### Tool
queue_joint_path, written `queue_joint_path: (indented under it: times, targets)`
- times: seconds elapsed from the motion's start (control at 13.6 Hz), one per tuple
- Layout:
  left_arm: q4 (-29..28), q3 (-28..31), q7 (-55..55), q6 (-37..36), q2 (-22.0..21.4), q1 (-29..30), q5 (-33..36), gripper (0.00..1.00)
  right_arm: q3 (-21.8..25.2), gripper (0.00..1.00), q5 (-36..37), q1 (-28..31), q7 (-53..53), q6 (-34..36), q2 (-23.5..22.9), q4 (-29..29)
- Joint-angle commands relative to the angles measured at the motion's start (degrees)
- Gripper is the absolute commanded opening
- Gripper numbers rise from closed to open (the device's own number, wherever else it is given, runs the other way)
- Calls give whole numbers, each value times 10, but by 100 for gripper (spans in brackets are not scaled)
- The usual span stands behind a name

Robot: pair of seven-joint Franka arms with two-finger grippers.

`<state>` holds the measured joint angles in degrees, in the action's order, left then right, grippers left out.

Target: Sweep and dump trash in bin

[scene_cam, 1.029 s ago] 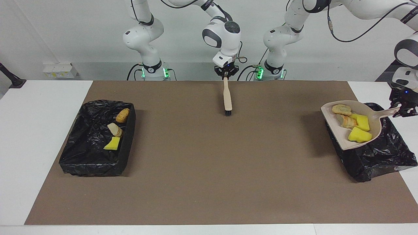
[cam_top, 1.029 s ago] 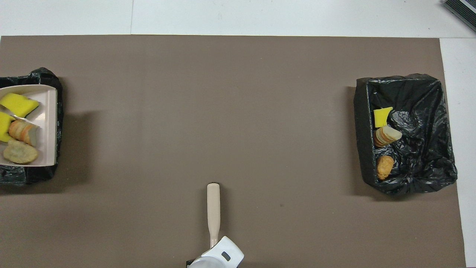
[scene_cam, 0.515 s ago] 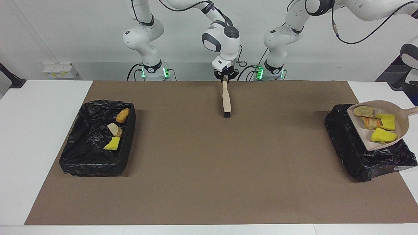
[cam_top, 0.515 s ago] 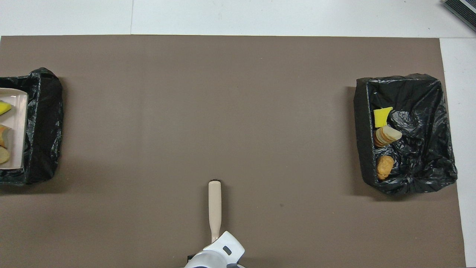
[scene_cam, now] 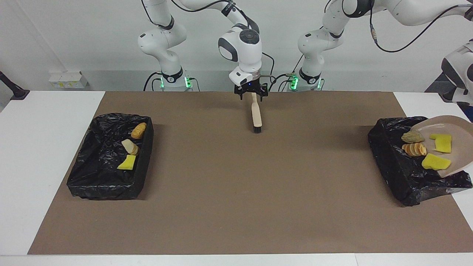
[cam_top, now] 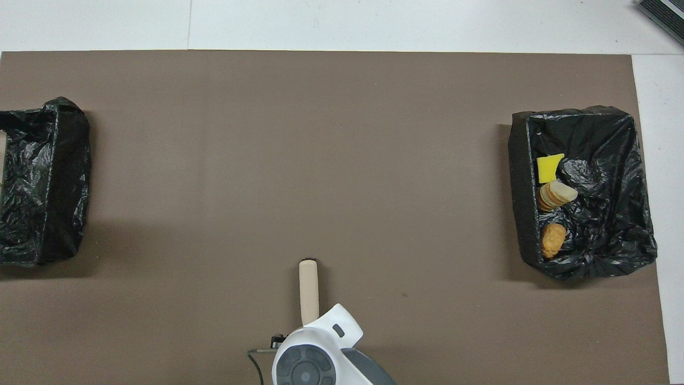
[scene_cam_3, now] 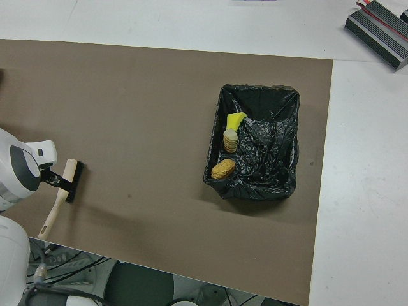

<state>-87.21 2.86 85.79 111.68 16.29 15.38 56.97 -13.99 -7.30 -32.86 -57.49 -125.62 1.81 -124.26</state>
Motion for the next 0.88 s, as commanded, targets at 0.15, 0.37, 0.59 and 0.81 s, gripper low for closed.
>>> queue_joint_path:
  times: [0.15, 0.37, 0.59, 0.81]
  targets:
    - [-26, 6, -29, -31, -50, -56, 93, 0, -2, 100, 0, 83, 39, 79, 86, 0]
    - [-25, 6, -39, -49, -60, -77, 129, 0, 3, 100, 0, 165, 147, 163, 117, 42]
    - [-23, 2, -39, -68, -71, -87, 123, 0, 16, 100, 0, 250, 229, 244, 116, 118]
    - [-21, -2, -41, -100, -71, -100, 97, 0, 16, 100, 11, 314, 260, 281, 103, 171]
